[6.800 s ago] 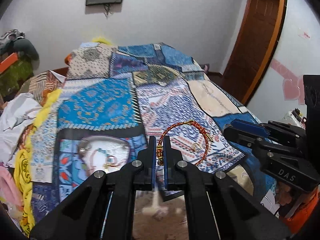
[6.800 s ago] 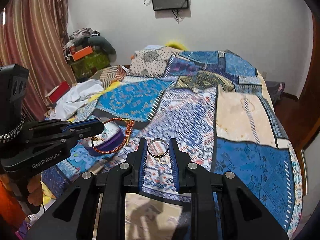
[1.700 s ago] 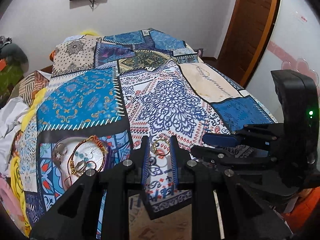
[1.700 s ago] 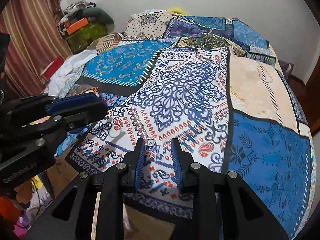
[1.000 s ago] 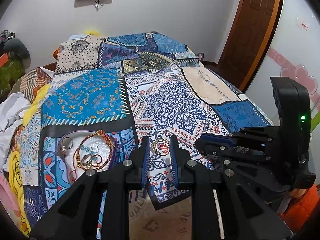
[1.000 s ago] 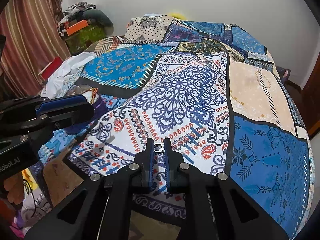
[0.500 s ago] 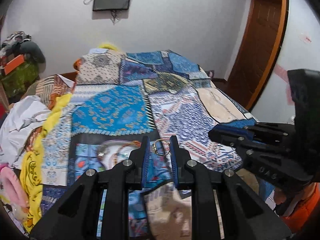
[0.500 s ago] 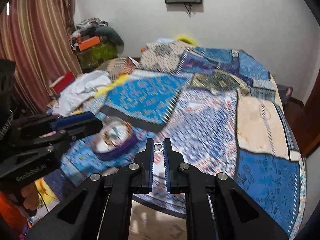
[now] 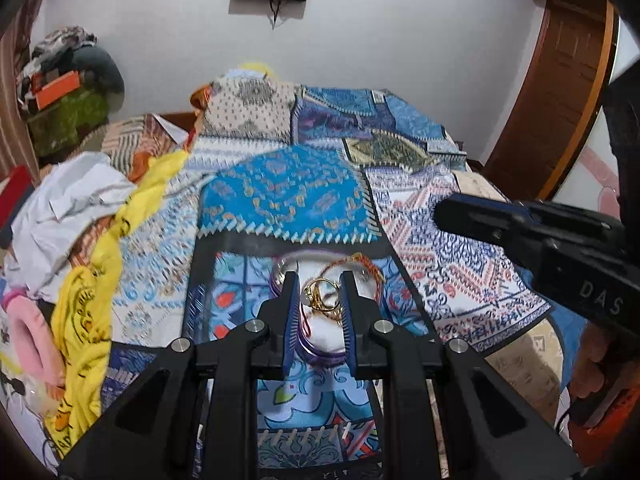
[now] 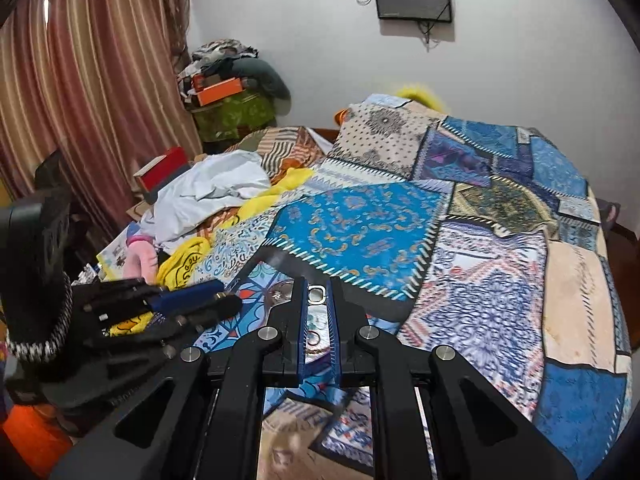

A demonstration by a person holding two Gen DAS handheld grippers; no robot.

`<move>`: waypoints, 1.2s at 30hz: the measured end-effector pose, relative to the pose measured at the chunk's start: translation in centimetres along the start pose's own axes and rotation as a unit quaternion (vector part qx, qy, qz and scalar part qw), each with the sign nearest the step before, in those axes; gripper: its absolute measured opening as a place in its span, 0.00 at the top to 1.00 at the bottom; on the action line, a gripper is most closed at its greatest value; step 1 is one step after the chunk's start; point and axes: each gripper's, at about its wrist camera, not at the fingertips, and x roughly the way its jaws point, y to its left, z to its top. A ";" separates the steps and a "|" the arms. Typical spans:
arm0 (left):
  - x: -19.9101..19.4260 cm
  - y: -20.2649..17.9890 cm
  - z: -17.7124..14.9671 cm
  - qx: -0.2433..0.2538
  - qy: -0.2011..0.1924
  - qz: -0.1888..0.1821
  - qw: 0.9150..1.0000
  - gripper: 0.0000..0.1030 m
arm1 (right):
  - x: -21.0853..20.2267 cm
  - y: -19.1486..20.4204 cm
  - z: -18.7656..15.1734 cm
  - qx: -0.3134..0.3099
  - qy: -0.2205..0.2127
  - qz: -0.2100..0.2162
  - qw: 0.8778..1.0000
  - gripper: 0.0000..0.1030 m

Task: Organize jewelry

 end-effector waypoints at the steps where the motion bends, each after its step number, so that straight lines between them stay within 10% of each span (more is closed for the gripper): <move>1: 0.4 -0.1 -0.3 0.000 0.006 -0.003 1.000 0.82 | 0.5 0.0 0.0 0.000 0.005 0.004 1.000 0.92; 22: 3.7 -0.2 -1.3 0.012 0.034 -0.014 0.999 0.82 | 6.9 -1.0 -0.8 0.039 0.109 0.051 0.992 0.87; 28: 2.5 -0.2 -1.1 0.012 0.027 -0.001 1.000 0.81 | 5.6 -0.9 -0.6 0.035 0.096 0.036 0.994 0.68; 36: -1.2 -0.5 0.1 0.011 -0.009 0.017 1.000 0.81 | 1.7 -0.3 0.1 0.019 0.054 0.015 0.998 0.67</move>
